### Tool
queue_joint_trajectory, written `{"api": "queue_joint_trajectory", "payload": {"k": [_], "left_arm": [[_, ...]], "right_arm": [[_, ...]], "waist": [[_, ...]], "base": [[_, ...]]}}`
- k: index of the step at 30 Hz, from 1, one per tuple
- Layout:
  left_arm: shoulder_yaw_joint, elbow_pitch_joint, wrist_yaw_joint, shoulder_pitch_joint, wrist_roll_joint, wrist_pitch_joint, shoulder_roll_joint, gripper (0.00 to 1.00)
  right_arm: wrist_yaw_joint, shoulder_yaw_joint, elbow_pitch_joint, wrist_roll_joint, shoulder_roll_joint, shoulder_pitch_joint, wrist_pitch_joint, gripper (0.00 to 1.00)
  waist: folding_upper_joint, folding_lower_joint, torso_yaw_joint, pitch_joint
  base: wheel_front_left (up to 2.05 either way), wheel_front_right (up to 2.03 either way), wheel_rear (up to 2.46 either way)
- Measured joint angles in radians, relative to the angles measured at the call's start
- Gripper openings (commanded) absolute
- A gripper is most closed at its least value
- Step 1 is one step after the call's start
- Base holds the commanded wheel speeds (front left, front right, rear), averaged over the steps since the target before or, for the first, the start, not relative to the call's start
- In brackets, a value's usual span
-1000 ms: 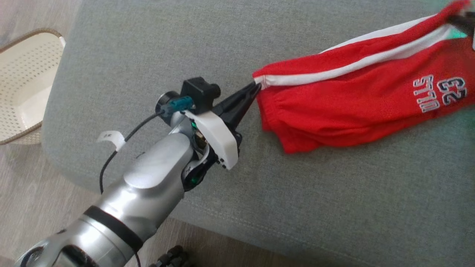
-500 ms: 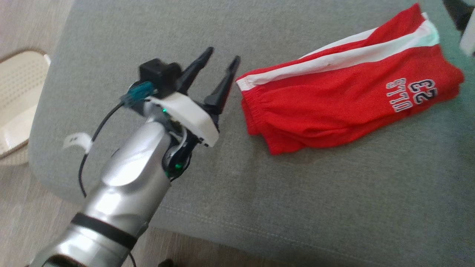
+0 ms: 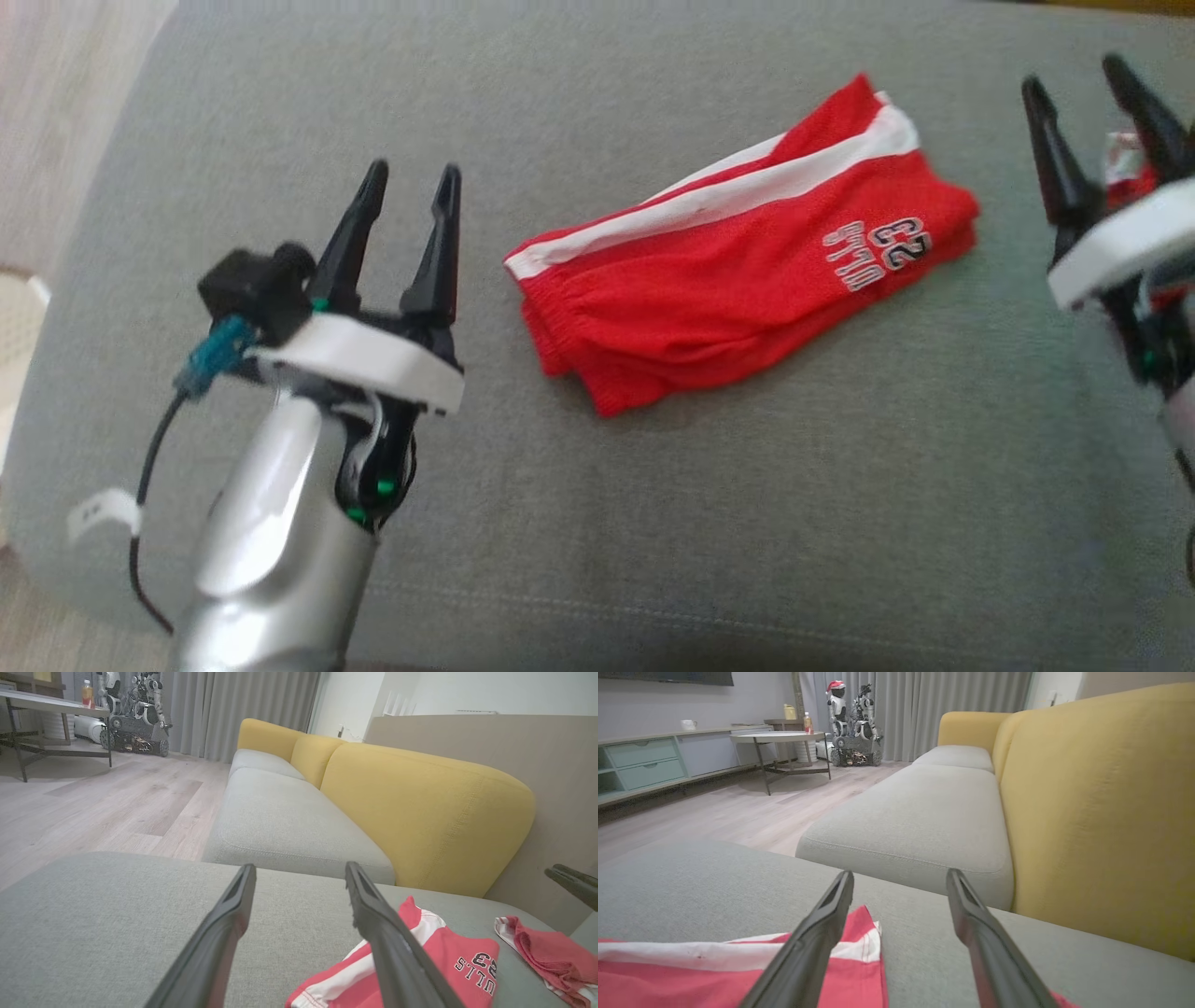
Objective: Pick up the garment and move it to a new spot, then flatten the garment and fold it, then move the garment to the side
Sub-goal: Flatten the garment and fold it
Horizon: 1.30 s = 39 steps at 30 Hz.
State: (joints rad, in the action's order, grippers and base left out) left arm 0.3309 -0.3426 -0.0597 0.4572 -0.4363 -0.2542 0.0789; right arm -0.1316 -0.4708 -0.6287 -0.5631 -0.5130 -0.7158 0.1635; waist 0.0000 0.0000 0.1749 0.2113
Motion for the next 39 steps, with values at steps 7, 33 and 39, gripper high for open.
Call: {"api": "queue_joint_trajectory", "payload": {"k": [7,33,39], "left_arm": [[-0.095,0.057,-0.002,-0.134,0.082,0.0,-0.023,1.0],[-0.128,0.175,0.007,-0.405,0.097,0.0,-0.033,1.0],[-0.091,0.174,0.008,-0.386,0.087,0.0,-0.033,1.0]], "right_arm": [[0.0,0.121,0.038,0.157,0.078,0.155,0.082,1.0],[0.0,0.423,0.22,0.383,0.35,0.542,0.052,1.0],[0.0,0.466,0.126,0.056,0.409,0.468,-0.138,1.0]], "waist": [[0.0,0.0,-0.065,-0.071],[0.0,-0.0001,-0.114,-0.142],[0.0,-0.0001,-0.061,-0.11]], "base": [[0.0,0.0,0.0],[0.0,0.0,0.0],[0.0,0.0,0.0]]}}
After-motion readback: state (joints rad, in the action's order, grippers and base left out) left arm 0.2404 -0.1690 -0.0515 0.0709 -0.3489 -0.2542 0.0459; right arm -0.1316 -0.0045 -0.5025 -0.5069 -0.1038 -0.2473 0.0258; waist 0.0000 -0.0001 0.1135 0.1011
